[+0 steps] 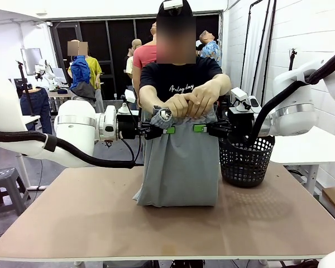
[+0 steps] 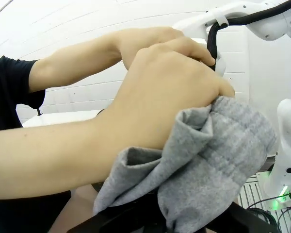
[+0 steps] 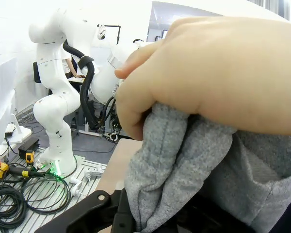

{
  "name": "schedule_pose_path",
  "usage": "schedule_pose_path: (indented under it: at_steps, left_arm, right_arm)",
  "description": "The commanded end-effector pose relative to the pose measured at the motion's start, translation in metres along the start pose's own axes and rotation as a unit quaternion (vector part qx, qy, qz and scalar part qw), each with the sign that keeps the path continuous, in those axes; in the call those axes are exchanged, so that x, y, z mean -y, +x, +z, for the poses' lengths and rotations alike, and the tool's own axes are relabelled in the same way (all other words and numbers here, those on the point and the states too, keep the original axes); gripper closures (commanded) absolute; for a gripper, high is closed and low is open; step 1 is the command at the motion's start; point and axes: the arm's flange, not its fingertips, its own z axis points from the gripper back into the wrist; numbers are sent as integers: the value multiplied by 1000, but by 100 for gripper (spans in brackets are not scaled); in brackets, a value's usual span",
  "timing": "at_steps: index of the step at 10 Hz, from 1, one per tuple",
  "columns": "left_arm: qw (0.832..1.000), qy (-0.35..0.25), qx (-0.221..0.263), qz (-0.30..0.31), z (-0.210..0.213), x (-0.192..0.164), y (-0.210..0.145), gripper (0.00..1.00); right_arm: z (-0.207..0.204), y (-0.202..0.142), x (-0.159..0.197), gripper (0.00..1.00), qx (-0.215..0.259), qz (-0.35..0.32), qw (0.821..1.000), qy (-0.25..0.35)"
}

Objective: Fold the training pants.
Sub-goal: Release the ends of the Training pants and then grab the overlapped ends.

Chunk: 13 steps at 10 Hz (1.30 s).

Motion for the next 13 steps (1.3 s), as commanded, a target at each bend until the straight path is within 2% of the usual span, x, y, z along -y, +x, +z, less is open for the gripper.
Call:
schedule_pose_path:
  at_steps: [1, 13]
  left_arm:
    - [1000, 5, 2, 0, 1, 0, 3, 100]
    - [1000, 5, 2, 0, 1, 0, 3, 100]
  right_arm:
    - [-2, 1, -2, 100, 2, 1, 1000, 2]
    - [-2, 1, -2, 100, 2, 1, 1000, 2]
